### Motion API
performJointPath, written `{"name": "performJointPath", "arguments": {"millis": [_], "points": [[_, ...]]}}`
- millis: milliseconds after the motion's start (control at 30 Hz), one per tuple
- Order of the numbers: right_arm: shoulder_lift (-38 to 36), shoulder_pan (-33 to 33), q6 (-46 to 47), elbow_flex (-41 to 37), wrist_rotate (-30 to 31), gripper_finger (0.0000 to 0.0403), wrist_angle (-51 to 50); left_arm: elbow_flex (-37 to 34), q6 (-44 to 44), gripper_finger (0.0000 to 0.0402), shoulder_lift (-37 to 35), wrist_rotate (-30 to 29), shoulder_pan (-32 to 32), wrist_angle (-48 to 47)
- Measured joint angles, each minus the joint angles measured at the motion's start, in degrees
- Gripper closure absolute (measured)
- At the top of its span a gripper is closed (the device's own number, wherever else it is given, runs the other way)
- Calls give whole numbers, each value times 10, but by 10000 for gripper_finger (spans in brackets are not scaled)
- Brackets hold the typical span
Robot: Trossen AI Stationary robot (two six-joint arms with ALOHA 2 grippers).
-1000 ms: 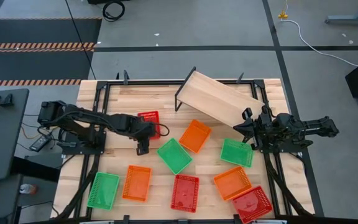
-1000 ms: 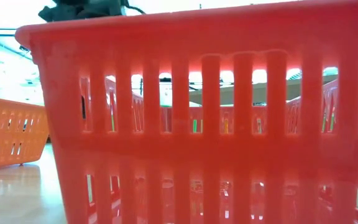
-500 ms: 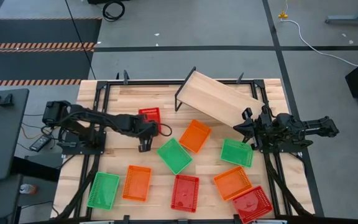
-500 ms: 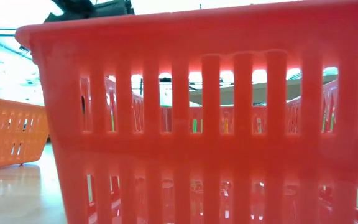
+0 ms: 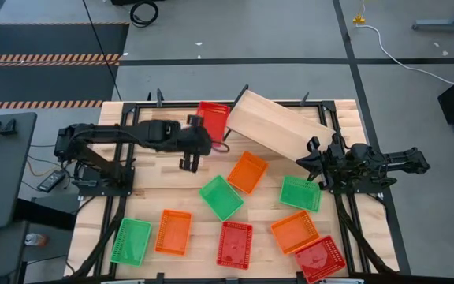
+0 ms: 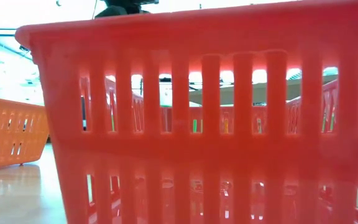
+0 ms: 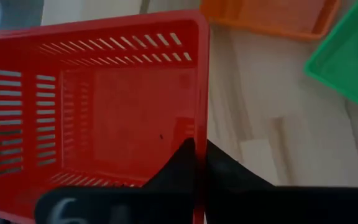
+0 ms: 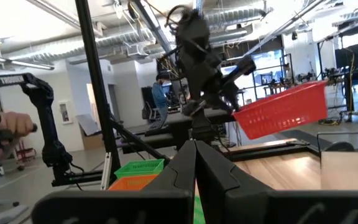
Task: Stack baskets on shelf by color
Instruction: Put the top red bin on the shelf
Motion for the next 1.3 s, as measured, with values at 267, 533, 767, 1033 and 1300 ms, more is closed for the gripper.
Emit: {"name": "performJointPath", "arguments": {"millis": [267,533,767,1033,1300], "points": [[0,0,14,0,0,386,0,1,122,392,0,85,79,90],[0,0,15,0,0,386,1,3,216,392,25,135,79,202],[0,0,59,0,-16,386,5,97,237,392,104,189,108,159],[0,0,130,0,-18,386,8,260,247,392,222,211,137,20],[0,0,135,0,-18,386,12,308,249,391,282,220,147,-13]]}}
